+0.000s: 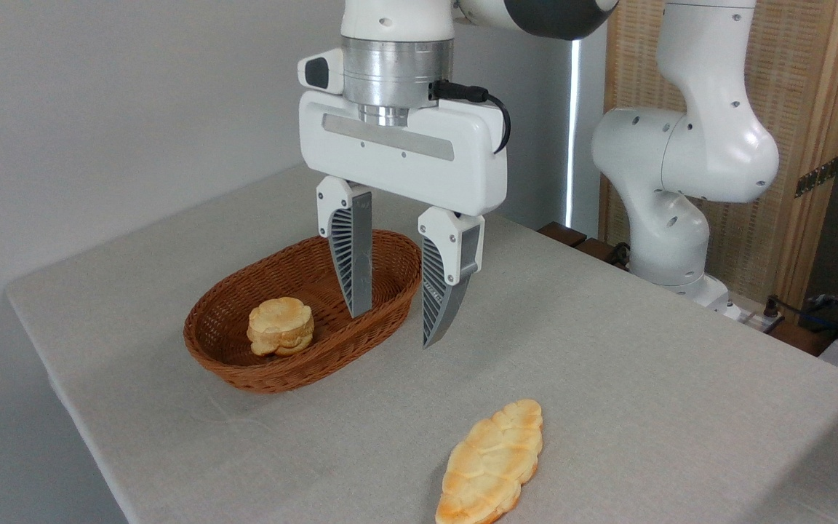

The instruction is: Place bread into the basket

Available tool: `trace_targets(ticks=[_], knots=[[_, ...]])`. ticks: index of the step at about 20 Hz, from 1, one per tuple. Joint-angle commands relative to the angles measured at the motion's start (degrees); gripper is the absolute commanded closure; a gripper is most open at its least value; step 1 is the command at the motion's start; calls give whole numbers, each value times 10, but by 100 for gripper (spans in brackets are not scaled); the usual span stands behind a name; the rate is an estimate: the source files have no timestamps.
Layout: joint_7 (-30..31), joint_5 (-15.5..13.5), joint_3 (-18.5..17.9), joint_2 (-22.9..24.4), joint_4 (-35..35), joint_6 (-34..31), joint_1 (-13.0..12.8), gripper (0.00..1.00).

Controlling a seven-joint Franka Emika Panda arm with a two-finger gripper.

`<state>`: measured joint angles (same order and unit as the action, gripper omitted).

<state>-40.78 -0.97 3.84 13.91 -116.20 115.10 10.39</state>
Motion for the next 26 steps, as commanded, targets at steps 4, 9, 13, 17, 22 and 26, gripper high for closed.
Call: trace_targets(ticks=[4, 9, 13, 17, 22, 26], knots=[[-59, -3, -30, 10, -53, 74, 1, 0], [-143, -3, -31, -10, -63, 78, -2, 0], [-192, -3, -31, -34, -67, 78, -3, 0], [-193, -3, -31, -52, -68, 76, -2, 0], [-206, 53, -33, -57, -88, 72, 0, 0], [-206, 77, -47, -59, -96, 75, 1, 0]])
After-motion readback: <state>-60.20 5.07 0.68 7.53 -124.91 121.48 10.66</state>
